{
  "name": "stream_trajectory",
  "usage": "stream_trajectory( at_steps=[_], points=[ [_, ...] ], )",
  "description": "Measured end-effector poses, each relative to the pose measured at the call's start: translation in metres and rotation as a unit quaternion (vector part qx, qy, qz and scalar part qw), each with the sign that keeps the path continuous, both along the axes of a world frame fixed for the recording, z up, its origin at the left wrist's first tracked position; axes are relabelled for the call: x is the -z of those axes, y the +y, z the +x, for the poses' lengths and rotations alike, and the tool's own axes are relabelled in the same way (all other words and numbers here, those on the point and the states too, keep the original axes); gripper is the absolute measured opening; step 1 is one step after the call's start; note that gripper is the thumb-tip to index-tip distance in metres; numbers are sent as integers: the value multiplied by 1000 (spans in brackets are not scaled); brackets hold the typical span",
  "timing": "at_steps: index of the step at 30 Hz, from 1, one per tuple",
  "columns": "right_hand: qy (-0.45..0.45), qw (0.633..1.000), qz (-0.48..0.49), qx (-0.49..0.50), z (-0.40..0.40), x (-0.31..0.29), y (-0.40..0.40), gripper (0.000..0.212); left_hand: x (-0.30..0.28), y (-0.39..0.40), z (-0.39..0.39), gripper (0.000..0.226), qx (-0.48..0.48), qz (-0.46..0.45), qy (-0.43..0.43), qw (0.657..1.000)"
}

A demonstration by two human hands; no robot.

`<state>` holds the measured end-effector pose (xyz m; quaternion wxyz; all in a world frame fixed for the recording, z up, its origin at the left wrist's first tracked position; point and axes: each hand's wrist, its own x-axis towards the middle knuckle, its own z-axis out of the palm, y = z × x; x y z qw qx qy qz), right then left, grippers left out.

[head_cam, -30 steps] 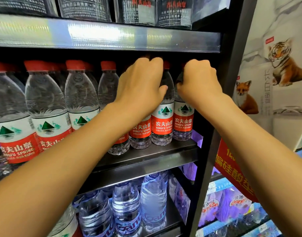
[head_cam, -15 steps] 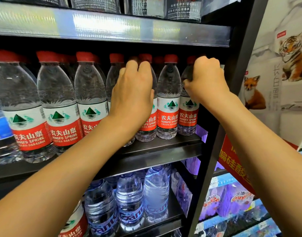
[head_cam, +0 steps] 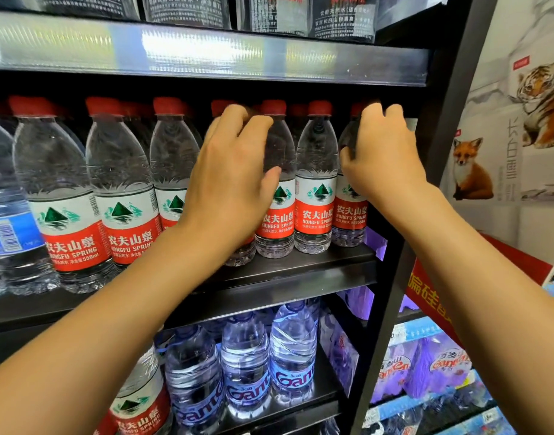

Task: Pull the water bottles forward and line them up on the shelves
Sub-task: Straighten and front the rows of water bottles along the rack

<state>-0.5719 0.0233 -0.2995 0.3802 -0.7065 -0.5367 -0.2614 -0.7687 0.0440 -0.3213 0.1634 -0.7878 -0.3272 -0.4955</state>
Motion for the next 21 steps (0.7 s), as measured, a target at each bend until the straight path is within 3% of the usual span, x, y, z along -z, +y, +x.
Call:
stream_trajectory(
  at_steps=[4,10,17,21],
  points=[
    [-33,998,22,40,-2,5,-1,34,8,-4,-33,52,-34,10,-19,999],
    [-2,1000,-8,30,2,7,7,37,26,1,-71,56,-121,-13,-32,992],
    [39,999,-12,-1,9,4,6,34,32,4,-81,67,-127,-30,-31,991],
    [50,999,-21,-4,9,3,3,42,34,5,-81,67,-129,-23,-24,991]
  ],
)
